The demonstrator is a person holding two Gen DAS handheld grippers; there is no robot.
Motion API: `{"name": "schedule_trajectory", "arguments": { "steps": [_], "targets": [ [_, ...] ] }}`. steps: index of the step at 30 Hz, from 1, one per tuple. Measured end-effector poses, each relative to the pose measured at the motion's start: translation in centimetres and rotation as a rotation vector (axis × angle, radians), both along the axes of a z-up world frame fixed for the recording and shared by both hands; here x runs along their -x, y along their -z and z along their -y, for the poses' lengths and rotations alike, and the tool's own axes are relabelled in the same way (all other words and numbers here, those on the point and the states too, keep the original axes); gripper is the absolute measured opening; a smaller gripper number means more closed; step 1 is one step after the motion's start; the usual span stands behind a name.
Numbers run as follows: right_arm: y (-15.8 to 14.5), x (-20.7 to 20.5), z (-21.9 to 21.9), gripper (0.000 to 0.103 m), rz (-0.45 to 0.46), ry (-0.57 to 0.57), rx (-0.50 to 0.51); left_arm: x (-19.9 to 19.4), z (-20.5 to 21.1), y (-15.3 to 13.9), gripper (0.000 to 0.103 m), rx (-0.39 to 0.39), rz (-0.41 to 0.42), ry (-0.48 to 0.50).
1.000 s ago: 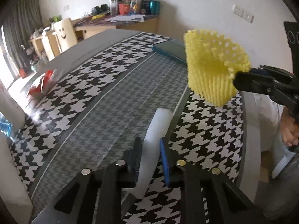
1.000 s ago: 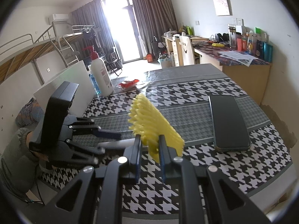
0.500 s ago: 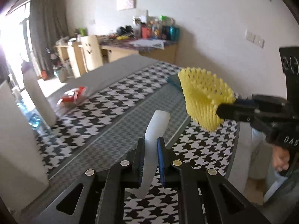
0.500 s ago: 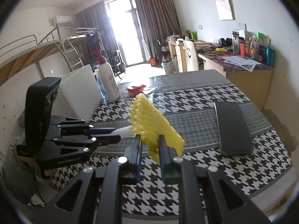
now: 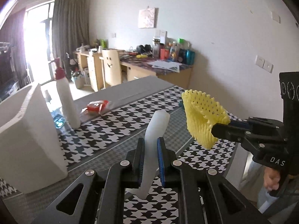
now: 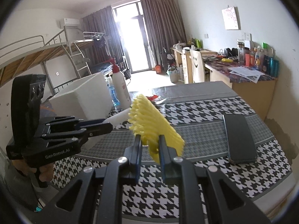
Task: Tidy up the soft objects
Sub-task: 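Carry the sponge and foam tube with both tools toward the white foam box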
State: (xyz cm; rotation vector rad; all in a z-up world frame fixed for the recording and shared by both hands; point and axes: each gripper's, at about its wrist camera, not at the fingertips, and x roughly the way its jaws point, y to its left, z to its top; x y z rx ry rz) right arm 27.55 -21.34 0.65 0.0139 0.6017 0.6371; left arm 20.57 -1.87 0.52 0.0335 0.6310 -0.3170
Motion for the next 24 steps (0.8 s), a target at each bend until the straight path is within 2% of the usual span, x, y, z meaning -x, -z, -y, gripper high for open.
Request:
{"name": "schedule_trajectory", "arguments": {
  "steps": [24],
  "targets": [
    [-2.0, 0.5, -3.6, 0.020, 0.054, -0.032, 0.003, 3.0, -3.4, -2.9, 0.014, 0.056, 0.098, -0.100]
  ]
}}
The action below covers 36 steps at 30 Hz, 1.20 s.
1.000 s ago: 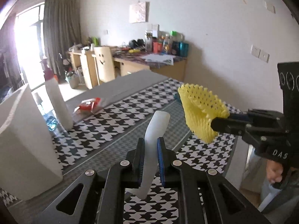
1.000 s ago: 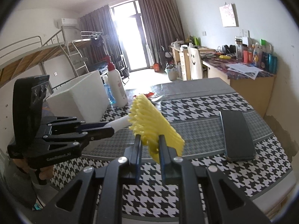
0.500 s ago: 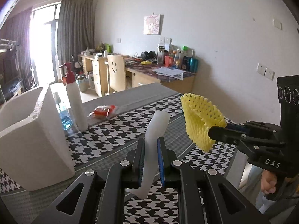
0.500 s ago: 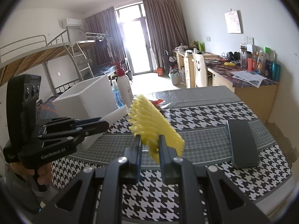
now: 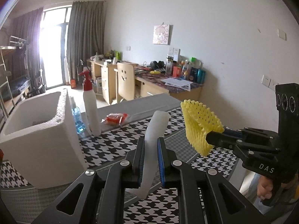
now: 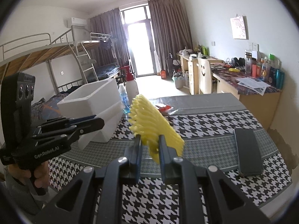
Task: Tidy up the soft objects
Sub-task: 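Carry the sponge and foam tube with both tools toward the white foam box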
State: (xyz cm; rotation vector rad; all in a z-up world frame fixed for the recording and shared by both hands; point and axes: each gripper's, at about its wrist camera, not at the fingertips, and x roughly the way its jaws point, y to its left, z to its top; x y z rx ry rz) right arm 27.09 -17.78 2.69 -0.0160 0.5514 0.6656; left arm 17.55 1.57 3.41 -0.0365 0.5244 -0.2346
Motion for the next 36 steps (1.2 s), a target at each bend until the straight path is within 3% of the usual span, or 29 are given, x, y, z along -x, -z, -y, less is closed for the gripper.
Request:
{"name": "schedule_trajectory", "arguments": {
  "steps": [36],
  "targets": [
    [-2.7, -0.6, -3.7, 0.020, 0.082, -0.078, -0.008, 0.6, -3.5, -2.8, 0.014, -0.026, 0.094, -0.097]
  ]
}}
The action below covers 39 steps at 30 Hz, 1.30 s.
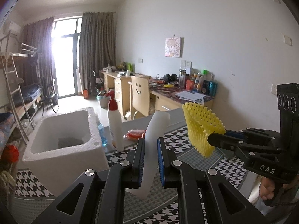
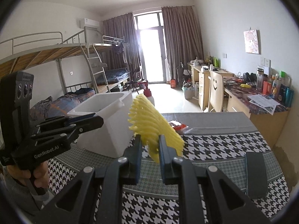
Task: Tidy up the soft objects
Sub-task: 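Carry the sponge and foam tube with both tools toward the white foam box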
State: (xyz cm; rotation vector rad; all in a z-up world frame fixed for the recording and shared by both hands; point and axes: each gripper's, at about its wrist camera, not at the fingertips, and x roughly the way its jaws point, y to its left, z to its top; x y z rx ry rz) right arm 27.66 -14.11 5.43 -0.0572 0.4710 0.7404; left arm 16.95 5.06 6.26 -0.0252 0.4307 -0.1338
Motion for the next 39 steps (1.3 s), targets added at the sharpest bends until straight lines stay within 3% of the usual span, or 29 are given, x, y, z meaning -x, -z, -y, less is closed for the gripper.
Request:
{"name": "schedule_trajectory", "arguments": {
  "steps": [39],
  "targets": [
    [-2.5, -2.3, -5.3, 0.020, 0.026, -0.091, -0.009, -1.5, -4.5, -2.6, 0.014, -0.017, 0.070, -0.140]
  ]
}}
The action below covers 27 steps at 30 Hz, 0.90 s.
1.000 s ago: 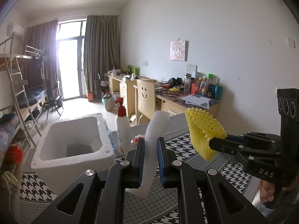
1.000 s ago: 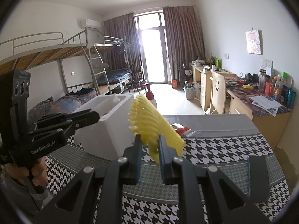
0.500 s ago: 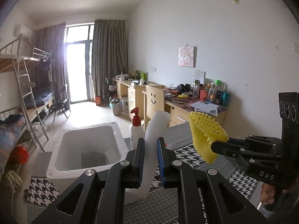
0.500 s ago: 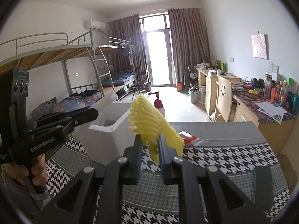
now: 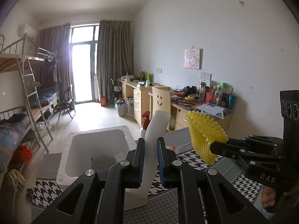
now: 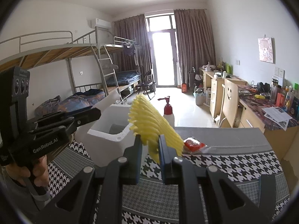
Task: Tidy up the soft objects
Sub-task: 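Carry the sponge and foam tube with both tools toward the white foam box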
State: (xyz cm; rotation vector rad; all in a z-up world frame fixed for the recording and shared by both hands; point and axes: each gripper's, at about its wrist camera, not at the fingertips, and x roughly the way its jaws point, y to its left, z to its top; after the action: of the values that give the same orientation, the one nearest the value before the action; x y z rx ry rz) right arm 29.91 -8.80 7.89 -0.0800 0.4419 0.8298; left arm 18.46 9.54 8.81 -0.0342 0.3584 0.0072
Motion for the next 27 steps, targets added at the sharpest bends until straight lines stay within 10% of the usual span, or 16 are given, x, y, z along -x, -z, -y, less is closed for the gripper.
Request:
{"name": "schedule_trajectory", "arguments": {
  "steps": [27],
  "targets": [
    [-1.2, -0.9, -3.5, 0.020, -0.004, -0.062, 0.008, -1.5, -2.3, -0.5, 0.015, -0.011, -0.002, -0.135]
  ]
}}
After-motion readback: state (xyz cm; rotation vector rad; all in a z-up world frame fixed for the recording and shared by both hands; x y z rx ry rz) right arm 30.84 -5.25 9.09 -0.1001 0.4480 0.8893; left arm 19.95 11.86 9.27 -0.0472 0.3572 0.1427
